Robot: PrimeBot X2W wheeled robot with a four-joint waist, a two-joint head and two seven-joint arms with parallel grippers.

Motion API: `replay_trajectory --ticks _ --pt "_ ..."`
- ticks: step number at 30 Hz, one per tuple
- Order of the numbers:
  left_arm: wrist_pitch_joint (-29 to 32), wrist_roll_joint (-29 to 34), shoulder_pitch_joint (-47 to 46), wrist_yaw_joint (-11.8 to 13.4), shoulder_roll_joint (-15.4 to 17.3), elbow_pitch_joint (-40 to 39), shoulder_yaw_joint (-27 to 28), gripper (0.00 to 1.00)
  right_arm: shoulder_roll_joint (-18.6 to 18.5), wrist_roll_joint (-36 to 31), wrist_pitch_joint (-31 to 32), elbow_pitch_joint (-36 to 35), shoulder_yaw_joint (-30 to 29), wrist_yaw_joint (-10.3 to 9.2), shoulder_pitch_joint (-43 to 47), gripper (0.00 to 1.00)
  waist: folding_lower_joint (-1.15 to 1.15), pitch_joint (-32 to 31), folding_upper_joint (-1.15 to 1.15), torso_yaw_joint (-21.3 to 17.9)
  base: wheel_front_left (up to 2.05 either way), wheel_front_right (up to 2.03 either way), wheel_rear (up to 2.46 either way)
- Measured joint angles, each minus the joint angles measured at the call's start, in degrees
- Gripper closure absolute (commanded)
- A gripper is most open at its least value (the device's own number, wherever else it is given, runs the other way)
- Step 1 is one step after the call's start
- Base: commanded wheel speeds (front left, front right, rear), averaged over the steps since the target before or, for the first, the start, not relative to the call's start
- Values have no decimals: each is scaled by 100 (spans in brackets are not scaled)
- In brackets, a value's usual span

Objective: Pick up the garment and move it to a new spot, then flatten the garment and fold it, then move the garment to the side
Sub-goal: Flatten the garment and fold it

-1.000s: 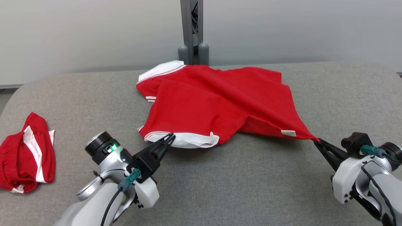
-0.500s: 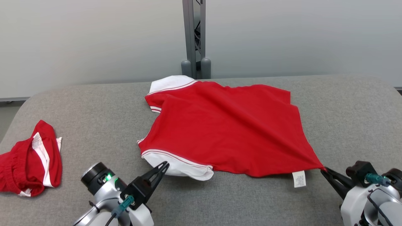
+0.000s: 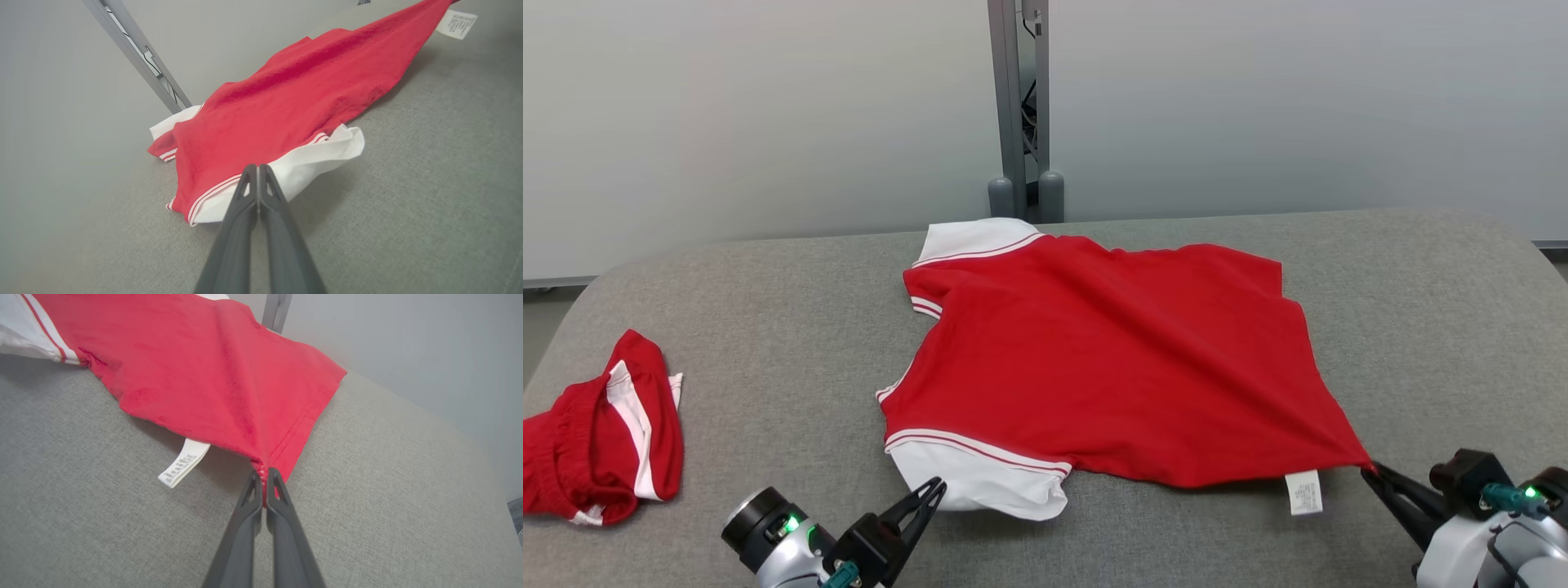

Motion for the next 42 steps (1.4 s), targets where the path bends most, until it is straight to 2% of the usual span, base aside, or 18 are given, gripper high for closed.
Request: replay_trajectory --ticks 8,13,19,25,31,42 --pt "0 24 355 -44 41 -35 -63 100 -192 133 1 29 280 0 119 100 0 -44 0 -29 0 0 0" --pt "0 36 484 -59 53 -53 12 100 -207 180 1 141 185 0 145 100 0 -57 0 -31 0 0 0" --pt "-1 23 506 69 32 -332 285 100 -204 177 1 92 2 0 199 100 0 -44 0 1 0 0 0" --pt "0 85 609 -59 102 -336 -47 100 -208 185 1 86 16 0 233 100 0 -59 0 17 0 0 0" --pt "0 105 601 -109 290 -94 -522 100 -257 403 1 226 337 0 219 100 0 -79 0 8 0 0 0" --pt "0 55 579 -126 361 105 -784 100 -572 1210 0 307 1233 0 148 100 0 -145 0 28 0 0 0"
